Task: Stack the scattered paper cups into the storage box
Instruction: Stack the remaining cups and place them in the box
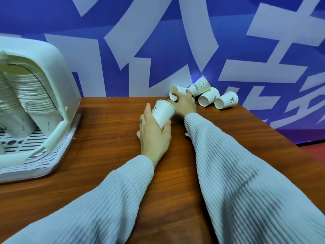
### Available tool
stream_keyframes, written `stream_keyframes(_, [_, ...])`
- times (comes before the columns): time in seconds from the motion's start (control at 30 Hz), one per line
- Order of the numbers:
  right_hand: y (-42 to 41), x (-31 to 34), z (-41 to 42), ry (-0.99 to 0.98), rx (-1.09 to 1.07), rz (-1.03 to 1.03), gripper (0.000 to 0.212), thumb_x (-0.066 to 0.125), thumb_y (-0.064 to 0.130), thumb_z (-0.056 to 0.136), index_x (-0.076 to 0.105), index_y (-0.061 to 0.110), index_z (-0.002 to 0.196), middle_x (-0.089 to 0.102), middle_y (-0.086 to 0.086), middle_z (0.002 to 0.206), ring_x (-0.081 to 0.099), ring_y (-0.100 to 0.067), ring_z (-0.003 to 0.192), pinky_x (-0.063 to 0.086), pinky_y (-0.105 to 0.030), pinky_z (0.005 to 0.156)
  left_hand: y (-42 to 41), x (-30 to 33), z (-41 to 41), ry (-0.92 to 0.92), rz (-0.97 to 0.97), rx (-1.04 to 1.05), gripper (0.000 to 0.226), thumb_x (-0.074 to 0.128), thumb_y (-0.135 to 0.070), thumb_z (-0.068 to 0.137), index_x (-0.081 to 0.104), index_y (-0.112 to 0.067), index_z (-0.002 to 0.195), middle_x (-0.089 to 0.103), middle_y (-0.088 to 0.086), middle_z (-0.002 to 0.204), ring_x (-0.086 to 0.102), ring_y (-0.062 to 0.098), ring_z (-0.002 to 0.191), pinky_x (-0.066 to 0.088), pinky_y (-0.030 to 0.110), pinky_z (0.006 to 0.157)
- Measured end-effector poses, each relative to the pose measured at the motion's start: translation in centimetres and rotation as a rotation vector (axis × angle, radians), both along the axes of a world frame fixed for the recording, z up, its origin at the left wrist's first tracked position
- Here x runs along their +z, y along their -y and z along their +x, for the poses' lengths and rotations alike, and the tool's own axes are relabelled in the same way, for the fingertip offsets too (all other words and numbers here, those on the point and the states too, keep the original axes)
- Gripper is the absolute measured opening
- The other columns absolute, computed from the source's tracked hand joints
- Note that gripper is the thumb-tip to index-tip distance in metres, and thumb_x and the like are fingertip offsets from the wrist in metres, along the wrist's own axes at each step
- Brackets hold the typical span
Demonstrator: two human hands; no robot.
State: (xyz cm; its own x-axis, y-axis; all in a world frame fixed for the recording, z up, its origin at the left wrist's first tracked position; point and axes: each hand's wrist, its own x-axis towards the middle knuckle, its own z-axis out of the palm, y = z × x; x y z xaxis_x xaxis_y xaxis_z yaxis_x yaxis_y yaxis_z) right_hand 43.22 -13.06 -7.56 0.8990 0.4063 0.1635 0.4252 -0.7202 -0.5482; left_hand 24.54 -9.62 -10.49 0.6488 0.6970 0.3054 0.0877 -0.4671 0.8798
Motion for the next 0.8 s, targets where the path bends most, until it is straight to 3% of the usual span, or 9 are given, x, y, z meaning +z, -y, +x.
stream_keyframes(0.1, [-1.0, -0.6, 1.5, -0.072, -0.052, -0.064, 0.068, 0.06, 0.058, 0.094, 0.041, 0.039, 0.156, 0.0, -0.011, 0.172, 0.01, -0.036, 0.157, 0.018, -0.05, 0.123, -0.1, -0.1, 0.0, 0.043, -0.046, 0.008, 0.086, 0.066, -0.035, 0.096, 0.01, -0.026, 0.162, 0.033, 0.001, 0.158, 0.037, 0.022, 0.143, 0.031, 0.053, 0.119])
stream_keyframes(0.27, [-1.0, -1.3, 1.2, 0.054, -0.154, -0.022, 0.05, 0.051, 0.038, 0.1, 0.055, 0.015, 0.144, 0.044, -0.01, 0.151, 0.042, -0.039, 0.139, 0.039, -0.047, 0.108, -0.3, 0.0, 0.2, 0.094, -0.106, 0.015, 0.094, 0.069, -0.032, 0.093, 0.006, -0.025, 0.163, 0.037, 0.003, 0.155, 0.04, 0.023, 0.141, 0.038, 0.052, 0.115])
stream_keyframes(0.4, [0.9, -1.1, -1.9, 0.074, -0.216, 0.215, 0.038, 0.051, 0.026, 0.094, 0.062, 0.015, 0.128, 0.064, -0.01, 0.133, 0.056, -0.038, 0.125, 0.044, -0.039, 0.09, -0.2, 0.9, -0.4, 0.065, -0.138, 0.021, 0.097, 0.075, -0.027, 0.084, 0.016, -0.023, 0.161, 0.041, 0.001, 0.145, 0.048, 0.02, 0.126, 0.045, 0.043, 0.107])
stream_keyframes(0.5, [3.0, -0.5, -4.7, 0.018, -0.191, 0.251, 0.049, 0.05, 0.019, 0.096, 0.057, 0.019, 0.145, 0.06, -0.008, 0.145, 0.053, -0.034, 0.134, 0.043, -0.036, 0.103, 0.1, 1.5, -1.4, -0.004, -0.167, 0.025, 0.093, 0.078, -0.029, 0.081, 0.026, -0.021, 0.158, 0.036, 0.001, 0.142, 0.05, 0.02, 0.115, 0.046, 0.042, 0.103])
stream_keyframes(0.57, [4.3, -0.3, -6.5, -0.018, -0.175, 0.285, 0.051, 0.05, 0.017, 0.097, 0.056, 0.021, 0.147, 0.061, -0.007, 0.145, 0.053, -0.032, 0.134, 0.042, -0.034, 0.105, 0.2, 1.9, -2.3, -0.018, -0.195, 0.023, 0.082, 0.078, -0.032, 0.08, 0.038, -0.02, 0.15, 0.036, -0.001, 0.134, 0.052, 0.021, 0.112, 0.047, 0.044, 0.104])
stream_keyframes(0.7, [6.4, 0.4, -9.9, -0.049, -0.145, 0.385, 0.044, 0.052, 0.018, 0.098, 0.063, 0.021, 0.141, 0.068, -0.005, 0.135, 0.062, -0.025, 0.124, 0.044, -0.026, 0.094, -0.1, 3.1, -4.6, 0.046, -0.222, 0.031, 0.077, 0.08, -0.035, 0.077, 0.043, -0.023, 0.143, 0.043, -0.003, 0.129, 0.051, 0.02, 0.114, 0.049, 0.046, 0.102])
stream_keyframes(0.8, [7.2, 1.5, -12.3, -0.009, -0.097, 0.452, 0.036, 0.056, 0.02, 0.097, 0.072, 0.021, 0.129, 0.074, -0.004, 0.123, 0.067, -0.022, 0.117, 0.05, -0.035, 0.106, -1.2, 4.2, -6.7, 0.074, -0.134, 0.045, 0.077, 0.081, -0.037, 0.076, 0.045, -0.023, 0.142, 0.051, 0.0, 0.135, 0.05, 0.022, 0.126, 0.046, 0.047, 0.108])
